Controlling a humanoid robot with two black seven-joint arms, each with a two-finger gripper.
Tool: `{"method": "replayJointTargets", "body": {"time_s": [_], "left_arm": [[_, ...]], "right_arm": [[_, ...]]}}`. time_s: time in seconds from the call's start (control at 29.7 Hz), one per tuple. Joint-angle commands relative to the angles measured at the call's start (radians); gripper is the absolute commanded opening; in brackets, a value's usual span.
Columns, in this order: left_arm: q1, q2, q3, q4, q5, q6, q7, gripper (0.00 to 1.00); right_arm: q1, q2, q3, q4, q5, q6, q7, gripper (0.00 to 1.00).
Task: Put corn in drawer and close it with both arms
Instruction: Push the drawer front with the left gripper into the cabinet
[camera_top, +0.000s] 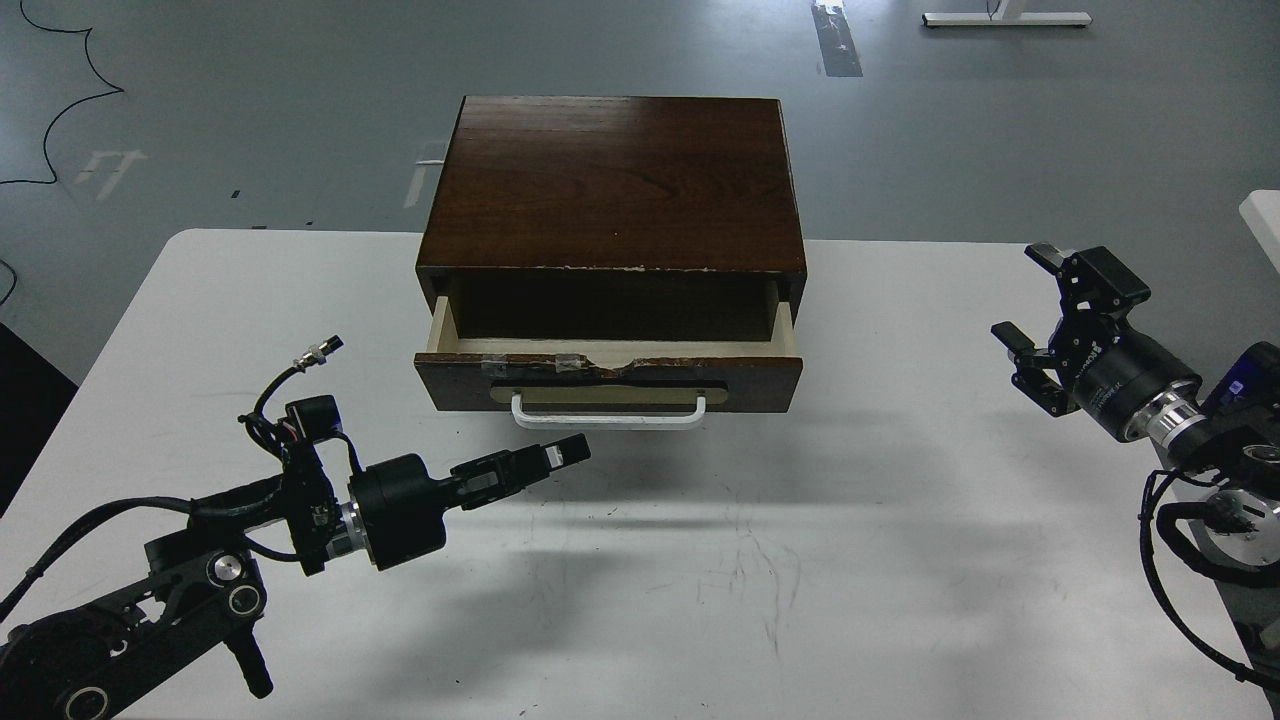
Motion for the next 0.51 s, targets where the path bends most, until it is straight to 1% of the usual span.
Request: {"method": "replayJointTargets", "body": {"time_s": [0.0,0.47], "left_arm": [[-0.004,-0.009,-0.001,0.012,0.003,0.009,0.000,0.00],[-0.008,-0.007,0.001,0.017,0.003,0.009,0.000,0.00]], "right_arm": [[0.000,0.000,0.000,0.001,0.000,0.000,0.000,1.00],[-0.006,-0.001,0.002,0.004,0.000,0.000,0.000,1.00]]}}
